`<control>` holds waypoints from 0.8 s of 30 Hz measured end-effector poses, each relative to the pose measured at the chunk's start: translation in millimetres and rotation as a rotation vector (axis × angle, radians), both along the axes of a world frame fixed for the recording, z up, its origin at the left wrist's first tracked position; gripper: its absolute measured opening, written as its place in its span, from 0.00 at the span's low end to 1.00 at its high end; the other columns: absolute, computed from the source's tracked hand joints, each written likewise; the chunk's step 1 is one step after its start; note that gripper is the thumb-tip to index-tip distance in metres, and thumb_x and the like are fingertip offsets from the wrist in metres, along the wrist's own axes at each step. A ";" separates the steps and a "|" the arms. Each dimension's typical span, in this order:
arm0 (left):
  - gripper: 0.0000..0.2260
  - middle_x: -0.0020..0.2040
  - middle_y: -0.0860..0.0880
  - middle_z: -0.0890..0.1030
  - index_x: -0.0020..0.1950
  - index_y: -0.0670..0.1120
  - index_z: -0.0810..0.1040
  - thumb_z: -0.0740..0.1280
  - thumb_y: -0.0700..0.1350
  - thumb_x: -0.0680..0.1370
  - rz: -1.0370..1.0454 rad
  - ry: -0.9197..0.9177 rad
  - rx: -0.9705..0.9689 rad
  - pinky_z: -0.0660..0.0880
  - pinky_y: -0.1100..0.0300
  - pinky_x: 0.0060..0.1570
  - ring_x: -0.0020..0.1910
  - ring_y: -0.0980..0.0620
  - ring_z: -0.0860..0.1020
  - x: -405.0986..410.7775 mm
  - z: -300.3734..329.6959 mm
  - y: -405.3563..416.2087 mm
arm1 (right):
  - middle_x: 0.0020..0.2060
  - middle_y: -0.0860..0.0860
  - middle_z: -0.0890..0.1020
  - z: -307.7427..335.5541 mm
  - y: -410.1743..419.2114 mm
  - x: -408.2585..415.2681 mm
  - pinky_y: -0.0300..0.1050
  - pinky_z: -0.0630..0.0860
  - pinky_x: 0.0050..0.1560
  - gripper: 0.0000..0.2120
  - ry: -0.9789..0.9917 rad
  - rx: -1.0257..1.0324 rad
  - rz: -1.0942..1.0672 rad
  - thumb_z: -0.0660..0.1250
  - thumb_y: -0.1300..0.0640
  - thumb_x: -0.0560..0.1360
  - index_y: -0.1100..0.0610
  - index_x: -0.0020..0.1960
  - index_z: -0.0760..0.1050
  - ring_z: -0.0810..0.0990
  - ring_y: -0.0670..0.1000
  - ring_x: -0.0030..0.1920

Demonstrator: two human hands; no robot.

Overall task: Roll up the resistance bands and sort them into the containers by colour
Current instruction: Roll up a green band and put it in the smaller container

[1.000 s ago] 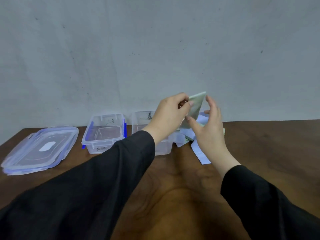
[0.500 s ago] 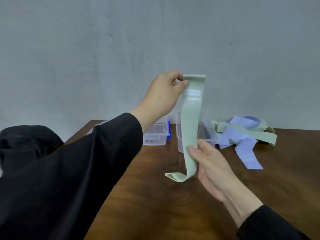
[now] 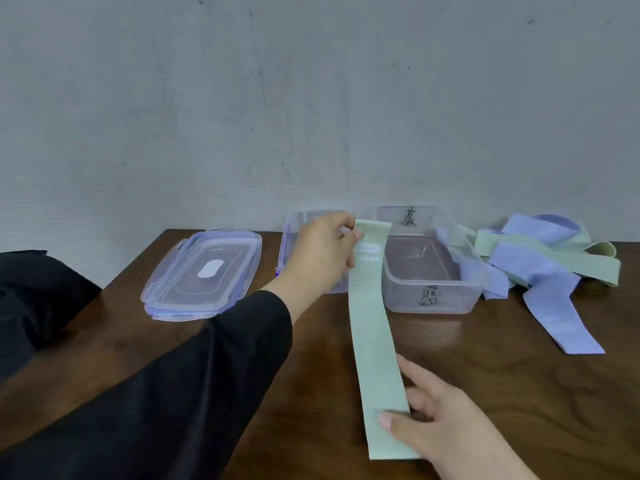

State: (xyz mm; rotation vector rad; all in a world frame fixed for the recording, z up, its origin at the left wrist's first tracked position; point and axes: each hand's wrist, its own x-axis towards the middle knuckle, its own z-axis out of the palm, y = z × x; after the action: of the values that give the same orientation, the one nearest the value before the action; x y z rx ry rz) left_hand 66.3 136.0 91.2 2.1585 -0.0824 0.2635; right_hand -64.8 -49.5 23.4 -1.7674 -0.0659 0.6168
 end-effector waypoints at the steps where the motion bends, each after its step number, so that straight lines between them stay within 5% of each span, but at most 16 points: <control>1: 0.06 0.30 0.47 0.82 0.47 0.46 0.77 0.63 0.46 0.81 -0.006 0.020 0.003 0.81 0.49 0.41 0.29 0.45 0.78 4.9 -4.1 -1.1 | 0.49 0.38 0.86 -0.4 0.2 1.6 0.40 0.78 0.59 0.35 -0.021 -0.070 0.023 0.72 0.57 0.75 0.35 0.73 0.59 0.84 0.40 0.50; 5: 0.05 0.33 0.48 0.83 0.49 0.47 0.77 0.63 0.46 0.81 0.006 0.043 0.027 0.81 0.50 0.42 0.34 0.43 0.80 16.8 -8.8 -6.4 | 0.45 0.43 0.83 1.7 5.5 1.4 0.31 0.78 0.46 0.41 -0.193 -0.356 0.063 0.71 0.47 0.75 0.30 0.70 0.43 0.83 0.41 0.41; 7: 0.06 0.36 0.48 0.84 0.55 0.48 0.77 0.64 0.46 0.81 0.010 0.054 0.025 0.80 0.56 0.40 0.33 0.47 0.80 17.1 -9.9 -8.6 | 0.42 0.43 0.79 -2.1 4.2 -0.8 0.31 0.75 0.50 0.43 -0.360 -0.532 0.079 0.69 0.42 0.75 0.34 0.74 0.39 0.80 0.43 0.44; 10: 0.17 0.39 0.49 0.83 0.69 0.51 0.70 0.65 0.48 0.81 0.055 -0.022 0.082 0.78 0.61 0.36 0.35 0.53 0.80 -1.5 -11.9 -5.0 | 0.41 0.43 0.78 -6.5 1.5 -3.9 0.37 0.76 0.46 0.43 -0.541 -0.707 0.111 0.66 0.37 0.75 0.40 0.78 0.42 0.78 0.44 0.44; 13: 0.10 0.37 0.54 0.79 0.61 0.54 0.73 0.65 0.50 0.80 0.084 -0.201 0.169 0.75 0.63 0.38 0.38 0.59 0.78 -49.5 -20.6 1.8 | 0.37 0.39 0.72 -9.4 -2.4 -9.5 0.36 0.69 0.36 0.38 -0.707 -0.847 0.134 0.63 0.33 0.74 0.40 0.78 0.52 0.74 0.42 0.41; 15: 0.01 0.39 0.57 0.78 0.50 0.54 0.76 0.67 0.49 0.79 -0.035 -0.213 0.161 0.71 0.68 0.39 0.40 0.61 0.76 -89.0 -37.1 0.7 | 0.38 0.36 0.67 -14.1 -6.8 -12.8 0.36 0.66 0.38 0.26 -0.841 -0.806 0.115 0.63 0.33 0.74 0.38 0.70 0.64 0.70 0.41 0.42; 18: 0.05 0.41 0.57 0.76 0.43 0.50 0.78 0.68 0.47 0.78 -0.255 -0.215 0.283 0.69 0.67 0.44 0.43 0.57 0.75 -133.4 -71.4 -1.4 | 0.42 0.37 0.70 -21.0 -19.5 -17.5 0.37 0.71 0.45 0.08 -0.927 -0.564 0.210 0.65 0.40 0.76 0.41 0.51 0.70 0.72 0.42 0.47; 24: 0.07 0.48 0.61 0.74 0.46 0.56 0.78 0.66 0.58 0.77 -0.483 -0.122 0.545 0.66 0.58 0.59 0.50 0.59 0.72 -154.6 -89.8 11.4 | 0.51 0.35 0.72 -27.6 -43.1 -16.5 0.43 0.69 0.60 0.07 -0.964 -0.514 0.466 0.65 0.40 0.77 0.41 0.52 0.75 0.71 0.43 0.54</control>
State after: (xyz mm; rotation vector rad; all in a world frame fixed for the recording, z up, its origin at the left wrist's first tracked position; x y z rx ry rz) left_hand -88.2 147.4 1.4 2.5658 -0.8154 0.0938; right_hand -81.4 -92.6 -4.2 -2.4347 -1.0840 0.0325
